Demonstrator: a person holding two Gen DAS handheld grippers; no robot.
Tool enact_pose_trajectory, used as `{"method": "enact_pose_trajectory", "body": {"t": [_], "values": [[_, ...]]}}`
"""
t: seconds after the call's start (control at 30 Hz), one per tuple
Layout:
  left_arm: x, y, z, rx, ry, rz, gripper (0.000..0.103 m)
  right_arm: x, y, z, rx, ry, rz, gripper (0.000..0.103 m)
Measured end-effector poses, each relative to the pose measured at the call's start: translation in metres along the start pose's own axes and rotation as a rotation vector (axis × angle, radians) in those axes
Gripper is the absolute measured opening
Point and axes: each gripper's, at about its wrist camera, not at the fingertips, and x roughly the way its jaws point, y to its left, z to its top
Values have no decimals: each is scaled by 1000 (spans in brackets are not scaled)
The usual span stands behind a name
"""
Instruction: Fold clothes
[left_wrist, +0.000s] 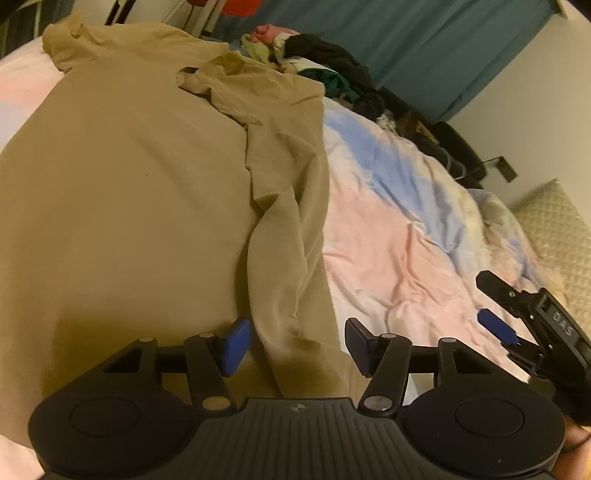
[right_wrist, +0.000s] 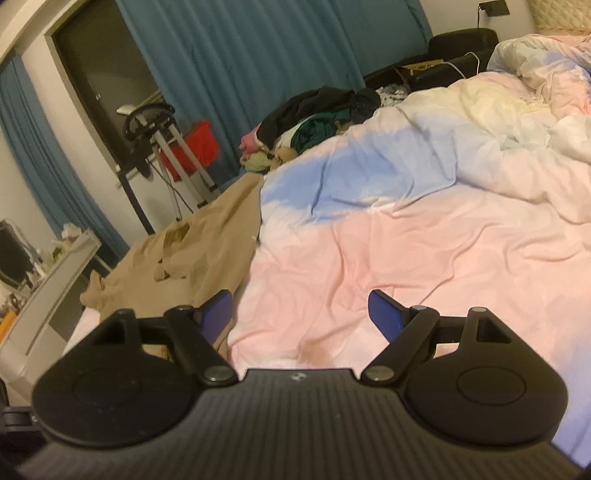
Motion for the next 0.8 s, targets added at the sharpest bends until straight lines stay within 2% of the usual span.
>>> {"method": "enact_pose_trajectory", "body": {"t": [0.1,0.17,0.23,0.33,0.43,0.53,0.57,0.63,0.67,0.7,0.8], "values": [[-3,-11,-1,42,-40,58,58,2,1,-2,-5,8,-7,82],[-22,-17,-8,78,-130,112,58,2,1,-3,-7,12,-12,82],[-38,-23,-16,119,-178,109,60,3,2,-4,-10,15,-17,82],[-43,-32,-28,160,-135,34,60,5,-1,-3,12,22,-14,82],[-31,-48,-44,234,-68,-26,60,9,-5,-4,46,48,-1,82],[-12,-65,-58,309,-44,-27,59,12,-8,-4,79,73,14,82],[-6,-67,-60,313,-46,-9,55,13,-9,-4,86,75,16,82],[2,-62,-60,281,-61,37,31,13,-10,-4,96,78,19,82],[6,-59,-60,264,-69,60,10,13,-10,-4,96,77,15,82],[4,-53,-59,228,-76,65,1,13,-11,-4,97,76,12,82],[-14,-34,-54,114,-82,53,1,14,-13,-3,116,81,15,82]]}}
